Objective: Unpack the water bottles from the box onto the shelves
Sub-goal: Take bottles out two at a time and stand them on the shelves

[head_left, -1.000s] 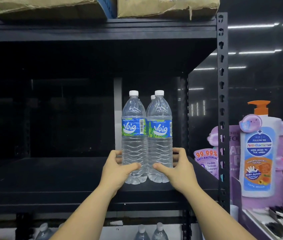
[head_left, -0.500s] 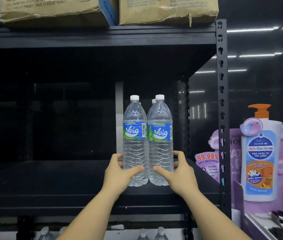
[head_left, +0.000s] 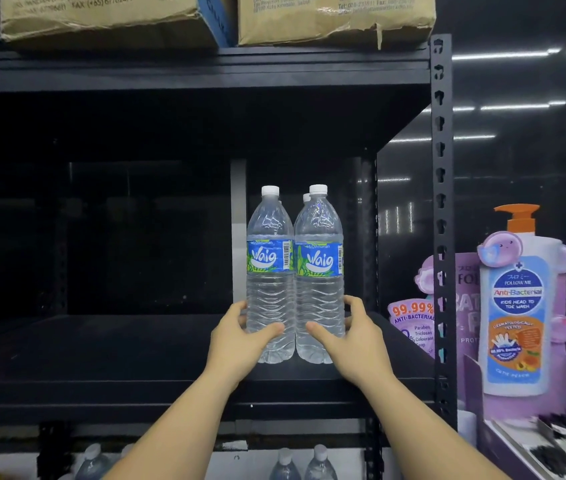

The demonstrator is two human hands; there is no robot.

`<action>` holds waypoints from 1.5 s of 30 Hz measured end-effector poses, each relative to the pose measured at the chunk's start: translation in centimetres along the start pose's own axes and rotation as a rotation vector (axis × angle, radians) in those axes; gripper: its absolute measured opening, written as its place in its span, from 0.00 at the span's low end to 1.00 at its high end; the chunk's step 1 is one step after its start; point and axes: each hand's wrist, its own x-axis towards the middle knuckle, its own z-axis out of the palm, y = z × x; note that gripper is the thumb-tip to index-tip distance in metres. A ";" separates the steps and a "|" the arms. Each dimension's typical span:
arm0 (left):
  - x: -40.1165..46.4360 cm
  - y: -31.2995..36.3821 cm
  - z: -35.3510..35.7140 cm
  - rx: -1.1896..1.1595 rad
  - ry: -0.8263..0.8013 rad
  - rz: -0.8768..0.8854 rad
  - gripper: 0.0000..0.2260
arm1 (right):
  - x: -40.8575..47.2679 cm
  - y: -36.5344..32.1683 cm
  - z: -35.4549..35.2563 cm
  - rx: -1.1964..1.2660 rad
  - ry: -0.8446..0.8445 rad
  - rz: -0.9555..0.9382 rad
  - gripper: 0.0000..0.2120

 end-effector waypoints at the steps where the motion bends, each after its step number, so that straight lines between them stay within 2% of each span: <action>1: 0.0 0.0 0.0 0.002 -0.001 0.000 0.28 | 0.1 0.1 0.1 -0.008 0.000 -0.002 0.33; 6: 0.1 -0.1 0.0 0.010 0.013 -0.001 0.28 | 0.1 0.4 0.4 -0.034 0.004 -0.017 0.38; 15: 0.0 0.1 -0.1 0.023 0.039 -0.030 0.36 | -0.1 0.2 0.1 -0.055 -0.036 -0.029 0.31; 22: -0.9 1.3 -0.3 0.065 0.036 -0.041 0.36 | -0.8 -1.4 -0.3 -0.038 -0.039 0.042 0.37; 26: -1.5 1.9 -0.5 0.111 0.032 -0.044 0.39 | -1.8 -2.2 -0.4 -0.055 -0.038 0.034 0.36; 30: -2.7 2.8 -1.1 0.197 -0.017 -0.038 0.48 | -2.9 -3.0 -0.8 -0.117 0.023 -0.052 0.41; 32: -3.8 3.1 -1.8 0.296 -0.010 0.008 0.49 | -3.7 -3.3 -1.3 -0.158 0.094 -0.138 0.39; 35: -5.8 3.3 -3.8 0.445 0.007 0.144 0.40 | -5.2 -3.5 -1.3 -0.164 0.137 -0.268 0.27; 38: -8.7 2.5 -6.6 0.576 0.004 0.239 0.36 | -8.0 -3.9 -0.6 -0.177 0.027 -0.327 0.23; 45: -18.3 -4.9 -14.0 0.811 -0.074 0.217 0.35 | -17.8 -3.2 4.5 -0.305 -0.331 -0.372 0.31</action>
